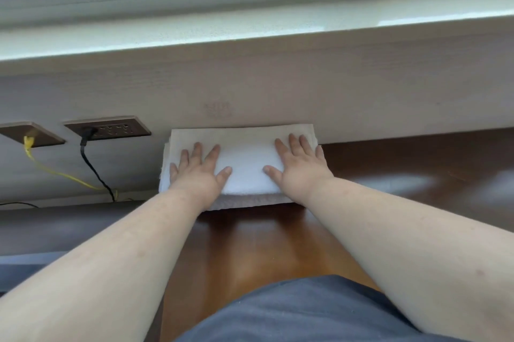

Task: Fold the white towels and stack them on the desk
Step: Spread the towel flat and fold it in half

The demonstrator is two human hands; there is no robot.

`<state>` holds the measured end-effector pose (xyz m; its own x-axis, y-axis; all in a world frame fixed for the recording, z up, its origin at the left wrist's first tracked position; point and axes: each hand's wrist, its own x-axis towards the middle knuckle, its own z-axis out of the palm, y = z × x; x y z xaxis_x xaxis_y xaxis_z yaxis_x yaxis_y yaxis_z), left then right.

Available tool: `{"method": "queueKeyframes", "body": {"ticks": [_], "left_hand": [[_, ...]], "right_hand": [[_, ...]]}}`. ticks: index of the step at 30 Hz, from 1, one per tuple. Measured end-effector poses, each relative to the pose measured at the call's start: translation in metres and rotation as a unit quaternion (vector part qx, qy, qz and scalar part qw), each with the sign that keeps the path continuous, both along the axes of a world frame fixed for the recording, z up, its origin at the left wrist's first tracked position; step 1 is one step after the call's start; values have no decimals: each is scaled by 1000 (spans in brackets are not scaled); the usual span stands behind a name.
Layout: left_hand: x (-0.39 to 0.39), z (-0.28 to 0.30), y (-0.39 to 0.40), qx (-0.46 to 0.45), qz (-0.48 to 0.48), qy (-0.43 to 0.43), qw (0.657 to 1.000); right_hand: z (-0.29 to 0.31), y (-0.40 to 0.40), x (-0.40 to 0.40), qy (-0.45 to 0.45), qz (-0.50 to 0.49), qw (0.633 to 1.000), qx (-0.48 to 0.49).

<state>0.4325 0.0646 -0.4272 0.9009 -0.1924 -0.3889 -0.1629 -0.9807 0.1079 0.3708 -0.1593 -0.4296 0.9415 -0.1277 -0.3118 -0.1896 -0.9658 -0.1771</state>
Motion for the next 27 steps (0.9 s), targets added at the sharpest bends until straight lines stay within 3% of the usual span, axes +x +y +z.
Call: {"method": "queueKeyframes", "body": {"ticks": [5, 9, 11, 17, 20, 27], "left_hand": [[8, 16, 6, 66, 23, 47, 996], [11, 37, 21, 225, 64, 99, 967], [7, 57, 18, 256, 47, 84, 962], [-29, 155, -70, 47, -73, -37, 996], [-62, 197, -122, -23, -137, -92, 986], [-144, 288, -225, -88, -236, -170, 953]], "right_hand": [[13, -22, -10, 38, -46, 998, 1], [38, -64, -32, 94, -181, 979, -9], [59, -87, -46, 76, -211, 974, 0], [146, -148, -84, 10, -211, 977, -12], [193, -178, -114, -19, -208, 978, -27], [293, -257, -233, -74, -208, 974, -50]]}}
